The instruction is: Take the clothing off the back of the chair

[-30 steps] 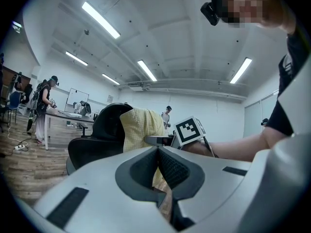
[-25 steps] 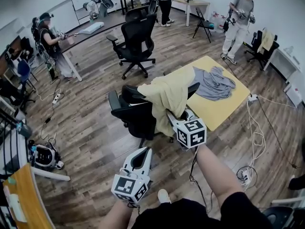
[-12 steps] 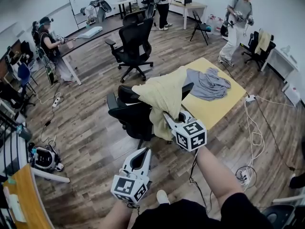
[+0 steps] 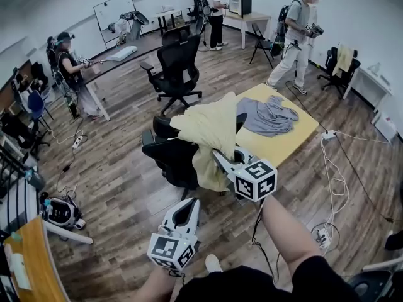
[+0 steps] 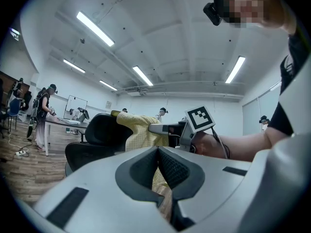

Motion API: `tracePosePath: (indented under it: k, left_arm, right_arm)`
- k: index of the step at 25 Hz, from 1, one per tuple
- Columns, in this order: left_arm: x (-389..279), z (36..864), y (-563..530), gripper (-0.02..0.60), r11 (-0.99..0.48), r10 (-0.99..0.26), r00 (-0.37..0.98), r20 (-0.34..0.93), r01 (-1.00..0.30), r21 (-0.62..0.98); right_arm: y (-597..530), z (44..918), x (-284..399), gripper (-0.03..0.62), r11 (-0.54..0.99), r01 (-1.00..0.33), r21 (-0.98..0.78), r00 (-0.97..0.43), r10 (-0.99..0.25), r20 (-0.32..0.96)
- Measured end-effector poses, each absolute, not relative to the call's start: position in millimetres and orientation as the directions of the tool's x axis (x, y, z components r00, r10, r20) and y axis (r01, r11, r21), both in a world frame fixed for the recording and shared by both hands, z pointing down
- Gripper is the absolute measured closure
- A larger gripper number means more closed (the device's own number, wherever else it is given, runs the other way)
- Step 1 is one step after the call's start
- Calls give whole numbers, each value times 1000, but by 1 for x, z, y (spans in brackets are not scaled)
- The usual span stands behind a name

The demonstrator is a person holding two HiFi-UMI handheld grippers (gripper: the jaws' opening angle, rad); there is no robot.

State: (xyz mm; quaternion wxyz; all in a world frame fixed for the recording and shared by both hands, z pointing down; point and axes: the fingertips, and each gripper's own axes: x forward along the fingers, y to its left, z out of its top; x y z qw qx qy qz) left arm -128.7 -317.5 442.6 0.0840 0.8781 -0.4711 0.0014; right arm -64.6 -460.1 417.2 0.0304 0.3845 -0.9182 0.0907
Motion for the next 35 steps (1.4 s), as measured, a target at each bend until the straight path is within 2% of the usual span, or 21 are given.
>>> tracePosePath:
  k: [10,17,26,35]
  left_arm:
    - [-84,429,-268,566,-540,-833,550,58,-832,128]
    - [-27,433,-221,566,-553,-822,565,66,-822,137]
    - [34,442,-162,566,-557,-817,571,73,-816,153]
    - [75,449,-128,566,-533,-830,550,91,-831,158]
  right_arm:
    - [-384,384,-17,520,723,-673,-155,-736,-675,50]
    - [-314,366,41,520,738,-660,-141,-746,-666,6]
    - [-237,370,116,520,727,-676,-120,-733,-680,9]
    - [-193,393,163,520,749,-656,-96,-754,-655,41]
